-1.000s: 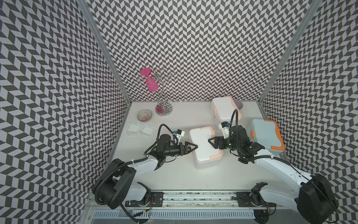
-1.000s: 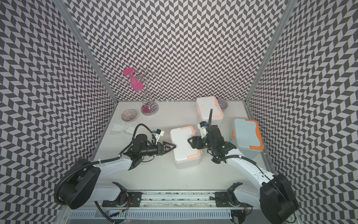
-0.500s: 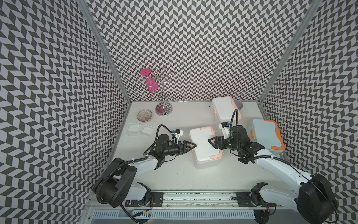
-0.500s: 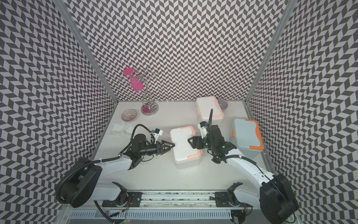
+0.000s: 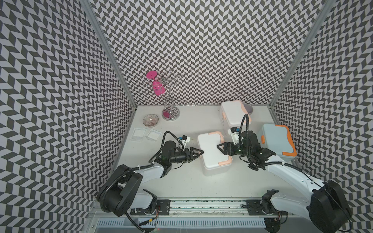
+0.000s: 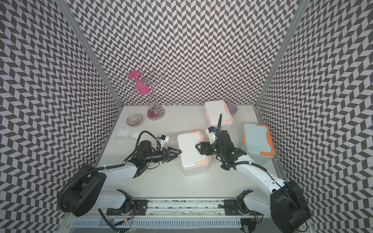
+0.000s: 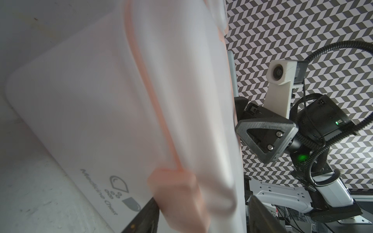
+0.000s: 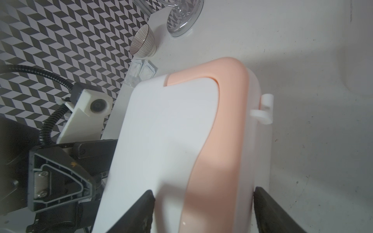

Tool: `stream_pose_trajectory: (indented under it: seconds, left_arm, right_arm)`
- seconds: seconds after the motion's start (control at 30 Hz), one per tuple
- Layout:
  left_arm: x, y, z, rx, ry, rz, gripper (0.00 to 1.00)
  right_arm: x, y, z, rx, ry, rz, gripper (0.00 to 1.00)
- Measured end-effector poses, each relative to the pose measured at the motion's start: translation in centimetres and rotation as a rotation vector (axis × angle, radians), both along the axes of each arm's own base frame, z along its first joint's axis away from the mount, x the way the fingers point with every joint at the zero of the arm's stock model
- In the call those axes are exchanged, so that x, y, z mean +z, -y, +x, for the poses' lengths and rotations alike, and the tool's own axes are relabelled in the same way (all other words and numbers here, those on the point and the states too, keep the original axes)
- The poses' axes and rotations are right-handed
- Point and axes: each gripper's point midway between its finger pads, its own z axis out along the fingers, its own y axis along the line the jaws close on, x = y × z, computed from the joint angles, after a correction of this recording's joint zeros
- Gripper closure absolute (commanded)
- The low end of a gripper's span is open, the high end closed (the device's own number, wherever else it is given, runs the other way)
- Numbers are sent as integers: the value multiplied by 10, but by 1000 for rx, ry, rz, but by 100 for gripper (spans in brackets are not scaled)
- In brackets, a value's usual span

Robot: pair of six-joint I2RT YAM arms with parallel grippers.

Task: Open first aid kits and take out gauze
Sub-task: Open the fastener of the first aid kit.

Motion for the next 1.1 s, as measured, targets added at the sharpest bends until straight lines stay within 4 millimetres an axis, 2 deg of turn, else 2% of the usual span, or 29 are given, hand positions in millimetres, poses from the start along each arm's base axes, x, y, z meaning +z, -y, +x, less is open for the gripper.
stream_pose_trajectory:
  seconds: [0.53,0.8,1.1]
  left_arm:
    - [-1,0,8,39,-67,25,36]
    - [-1,-1,15,74,-114,55,45]
    - [-1,-5,14,94,-135,63,46]
  right_arm:
    - [-1,-1,1,-3,6,9,26]
    - [-1,0,1,-4,8,12,26]
    - [-2,2,7,-25,14,11,26]
